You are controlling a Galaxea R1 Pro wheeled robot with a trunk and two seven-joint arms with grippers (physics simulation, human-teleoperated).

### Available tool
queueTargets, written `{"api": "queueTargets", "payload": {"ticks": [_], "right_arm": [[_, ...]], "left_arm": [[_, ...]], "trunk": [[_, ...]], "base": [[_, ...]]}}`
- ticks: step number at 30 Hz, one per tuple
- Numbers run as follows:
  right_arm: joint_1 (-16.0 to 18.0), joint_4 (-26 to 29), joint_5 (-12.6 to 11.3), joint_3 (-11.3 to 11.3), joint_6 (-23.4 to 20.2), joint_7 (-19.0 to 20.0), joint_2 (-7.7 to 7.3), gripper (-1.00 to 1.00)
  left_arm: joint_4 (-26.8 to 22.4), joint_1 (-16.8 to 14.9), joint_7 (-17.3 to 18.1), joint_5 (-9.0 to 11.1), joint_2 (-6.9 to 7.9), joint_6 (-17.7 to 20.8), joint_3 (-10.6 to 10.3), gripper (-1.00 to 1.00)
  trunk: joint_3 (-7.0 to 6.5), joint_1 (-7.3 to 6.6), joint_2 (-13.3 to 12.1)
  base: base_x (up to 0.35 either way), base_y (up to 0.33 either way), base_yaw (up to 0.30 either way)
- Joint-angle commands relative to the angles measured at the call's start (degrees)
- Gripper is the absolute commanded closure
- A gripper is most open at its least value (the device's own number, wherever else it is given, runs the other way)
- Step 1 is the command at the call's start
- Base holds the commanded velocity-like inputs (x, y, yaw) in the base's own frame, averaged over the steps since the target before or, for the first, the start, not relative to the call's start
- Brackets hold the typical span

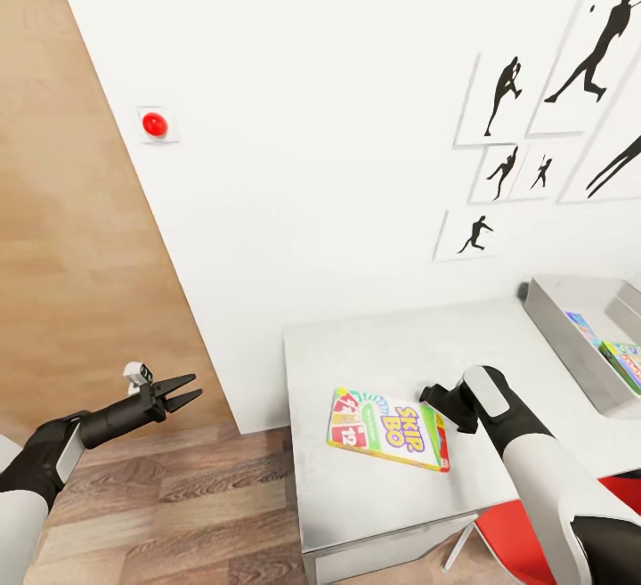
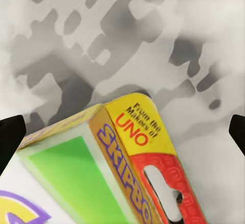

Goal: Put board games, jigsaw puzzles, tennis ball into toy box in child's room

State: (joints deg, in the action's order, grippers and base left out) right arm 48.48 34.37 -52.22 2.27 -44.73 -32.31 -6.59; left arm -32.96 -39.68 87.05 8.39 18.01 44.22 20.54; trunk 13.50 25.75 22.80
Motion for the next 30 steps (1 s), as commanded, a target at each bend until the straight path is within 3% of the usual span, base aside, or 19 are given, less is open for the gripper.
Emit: {"api": "queueTargets", "payload": {"ticks": [1, 30], "right_arm": [[0.0, 0.1, -0.6, 0.0, -0.1, -0.6, 0.00, -1.00], [0.0, -0.8, -0.6, 0.0, -0.1, -0.6, 0.00, -1.00]], "left_arm": [[0.0, 0.0, 0.2, 0.0, 0.00, 0.6, 0.0, -1.00], [0.0, 0.0, 0.3, 0.0, 0.01, 0.6, 0.0, -1.00]], "trunk": [[0.11, 0.03, 0.1], [0.12, 0.03, 0.1]], "base": [[-0.016, 0.000, 0.000], [-0.026, 0.069, 0.000]]}}
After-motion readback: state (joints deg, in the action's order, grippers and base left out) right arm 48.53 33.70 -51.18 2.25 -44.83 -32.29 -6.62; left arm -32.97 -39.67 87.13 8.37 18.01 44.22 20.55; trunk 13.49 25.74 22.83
